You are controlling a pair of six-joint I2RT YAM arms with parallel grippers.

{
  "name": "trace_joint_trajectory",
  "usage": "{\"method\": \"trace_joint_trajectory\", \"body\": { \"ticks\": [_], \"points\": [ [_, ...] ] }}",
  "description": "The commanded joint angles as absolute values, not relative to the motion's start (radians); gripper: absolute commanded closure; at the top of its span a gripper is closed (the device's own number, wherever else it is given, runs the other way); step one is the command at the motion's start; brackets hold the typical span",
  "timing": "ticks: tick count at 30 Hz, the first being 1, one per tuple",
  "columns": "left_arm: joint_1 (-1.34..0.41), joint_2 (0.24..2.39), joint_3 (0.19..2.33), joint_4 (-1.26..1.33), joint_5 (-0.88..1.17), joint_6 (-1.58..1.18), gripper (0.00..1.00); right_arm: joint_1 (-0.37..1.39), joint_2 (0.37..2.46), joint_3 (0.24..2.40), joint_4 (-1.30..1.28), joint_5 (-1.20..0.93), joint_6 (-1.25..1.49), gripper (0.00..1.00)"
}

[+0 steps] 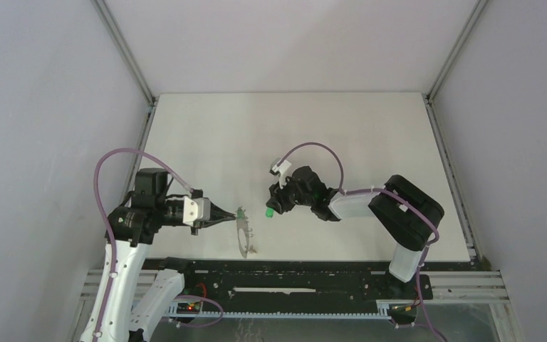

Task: Put the keys on the keyring

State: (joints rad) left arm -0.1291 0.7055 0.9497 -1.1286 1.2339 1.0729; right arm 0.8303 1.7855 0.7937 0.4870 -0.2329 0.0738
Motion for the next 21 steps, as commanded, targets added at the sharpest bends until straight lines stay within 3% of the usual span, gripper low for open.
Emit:
{"method": "trace_joint_trajectory", "body": {
  "ticks": [1,9,21],
  "points": [
    [-0.133,0.692,0.932,-1.099,1.257,1.056,1.0,0.808,1.742,0.785,0.491,-0.294,0.122,0.49],
    [-0.133,0.688,0.926,-1.084,1.253,1.044,1.0,0.764,1.771,0.785,0.479,-0.4,0.091,0.52],
    [-0.134,0.69,0.927,-1.052,1.252,1.011,1.0,0.771,1.854,0.83,0.469,-0.347,0.042,0.54]
  ]
}}
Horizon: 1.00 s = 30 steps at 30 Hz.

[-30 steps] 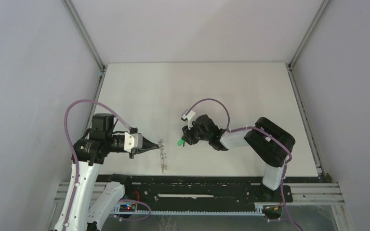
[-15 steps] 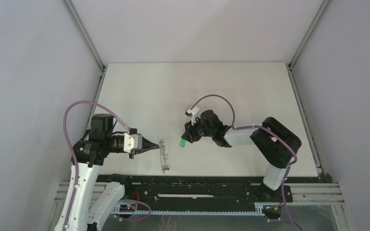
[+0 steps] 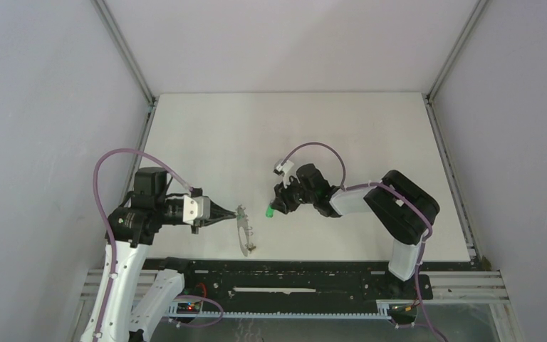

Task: Put the keys on the keyring

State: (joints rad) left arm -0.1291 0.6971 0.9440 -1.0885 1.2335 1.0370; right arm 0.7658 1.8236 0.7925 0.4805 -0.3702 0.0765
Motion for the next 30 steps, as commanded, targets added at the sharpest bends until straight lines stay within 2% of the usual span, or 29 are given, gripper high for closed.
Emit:
{"method": "trace_joint_trajectory", "body": {
  "ticks": [1,7,17,24,26,30],
  "points": [
    [-0.133,0.69,0.928,-1.052,1.252,1.011,1.0,0.772,1.858,0.833,0.466,-0.339,0.042,0.54],
    [-0.133,0.688,0.923,-1.048,1.253,1.008,1.0,0.775,1.863,0.833,0.477,-0.326,0.044,0.58],
    [-0.133,0.68,0.921,-1.046,1.241,1.007,1.0,0.776,1.858,0.834,0.483,-0.357,0.044,0.76],
    [-0.135,0.673,0.922,-1.043,1.232,1.008,1.0,0.776,1.858,0.843,0.474,-0.374,0.048,0.81],
    [-0.134,0.674,0.922,-1.043,1.229,1.008,1.0,0.776,1.863,0.846,0.472,-0.387,0.046,0.85],
    [-0.133,0.674,0.919,-1.043,1.221,1.008,1.0,0.777,1.873,0.86,0.457,-0.415,0.035,1.0]
  ]
}}
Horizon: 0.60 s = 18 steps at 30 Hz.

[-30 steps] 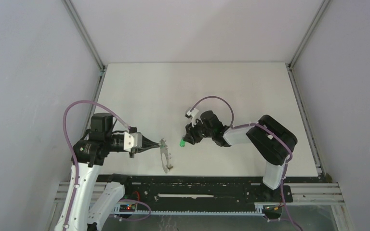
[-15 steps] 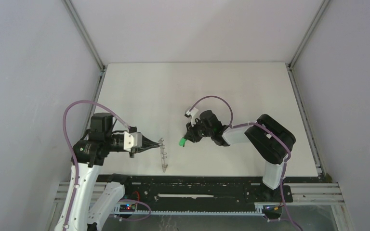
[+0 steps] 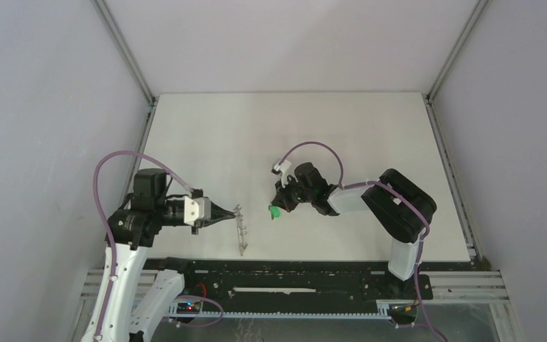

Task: Put the keys on the keyring

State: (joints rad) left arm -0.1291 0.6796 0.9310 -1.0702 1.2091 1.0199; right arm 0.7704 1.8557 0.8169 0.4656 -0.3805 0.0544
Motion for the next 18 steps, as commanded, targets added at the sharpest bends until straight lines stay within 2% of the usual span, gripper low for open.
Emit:
{"method": "trace_joint_trajectory", "body": {
  "ticks": [1,8,18],
  "points": [
    [-0.133,0.674,0.918,-1.044,1.22,1.008,1.0,0.776,1.874,0.86,0.456,-0.423,0.031,1.0],
    [-0.133,0.681,0.918,-1.042,1.222,1.008,1.0,0.776,1.811,0.857,0.426,-0.448,0.003,1.0],
    [-0.133,0.684,0.915,-1.042,1.249,0.988,1.0,0.805,1.587,0.755,0.448,-0.427,-0.04,1.0]
  ]
}}
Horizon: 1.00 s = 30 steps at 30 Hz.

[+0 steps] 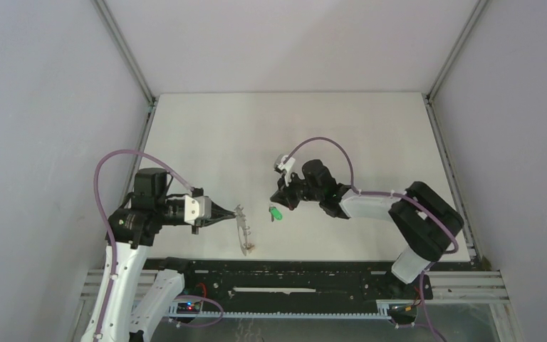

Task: Put the keys on the keyring

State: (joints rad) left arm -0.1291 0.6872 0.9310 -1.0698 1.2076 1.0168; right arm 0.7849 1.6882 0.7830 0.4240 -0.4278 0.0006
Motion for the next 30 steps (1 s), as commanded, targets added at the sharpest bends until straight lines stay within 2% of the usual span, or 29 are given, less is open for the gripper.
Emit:
{"method": "trace_joint_trajectory", "body": {
  "ticks": [1,4,5,6,7,10,11,30],
  "points": [
    [-0.133,0.681,0.914,-1.042,1.251,0.987,1.0,0.814,1.564,0.746,0.441,-0.419,-0.045,1.0],
    [-0.134,0.677,0.91,-1.042,1.251,0.985,1.0,0.821,1.55,0.724,0.445,-0.381,-0.069,1.0],
    [-0.134,0.678,0.909,-1.042,1.255,0.985,1.0,0.817,1.57,0.73,0.448,-0.367,-0.069,0.92],
    [-0.133,0.679,0.909,-1.042,1.259,0.985,1.0,0.809,1.591,0.74,0.437,-0.368,-0.069,0.79],
    [-0.133,0.68,0.91,-1.042,1.262,0.985,1.0,0.801,1.614,0.752,0.432,-0.379,-0.07,0.72],
    [-0.134,0.678,0.912,-1.042,1.259,0.986,1.0,0.79,1.681,0.794,0.412,-0.393,-0.056,0.56],
    [-0.133,0.678,0.913,-1.042,1.256,0.986,1.0,0.791,1.701,0.806,0.405,-0.39,-0.053,0.54],
    [-0.133,0.677,0.905,-1.04,1.259,0.996,1.0,0.916,1.855,0.926,0.295,-0.017,0.036,0.54]
  ]
}}
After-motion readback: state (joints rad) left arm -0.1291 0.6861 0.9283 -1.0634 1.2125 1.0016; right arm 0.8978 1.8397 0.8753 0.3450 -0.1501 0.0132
